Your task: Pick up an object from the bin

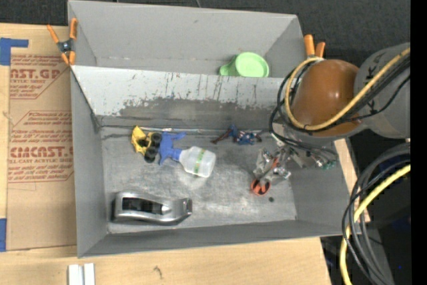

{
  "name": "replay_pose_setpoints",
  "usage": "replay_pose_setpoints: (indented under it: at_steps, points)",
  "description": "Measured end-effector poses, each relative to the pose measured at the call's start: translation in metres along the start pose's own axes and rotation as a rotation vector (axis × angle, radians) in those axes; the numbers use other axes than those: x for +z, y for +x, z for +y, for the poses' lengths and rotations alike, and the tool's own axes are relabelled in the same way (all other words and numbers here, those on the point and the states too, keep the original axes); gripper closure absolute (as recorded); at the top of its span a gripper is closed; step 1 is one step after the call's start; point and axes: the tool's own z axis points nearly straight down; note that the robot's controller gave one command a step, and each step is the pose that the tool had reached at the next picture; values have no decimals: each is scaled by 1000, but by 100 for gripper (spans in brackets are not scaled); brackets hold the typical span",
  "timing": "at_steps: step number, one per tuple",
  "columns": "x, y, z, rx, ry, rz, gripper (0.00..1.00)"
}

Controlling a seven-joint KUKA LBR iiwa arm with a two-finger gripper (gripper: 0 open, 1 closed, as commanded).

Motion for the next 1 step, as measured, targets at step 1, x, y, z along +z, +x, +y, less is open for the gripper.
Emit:
replay_pose_setpoints:
  at_steps: [1]
  points:
    - [4,-1,3,-1,-4,-6,0]
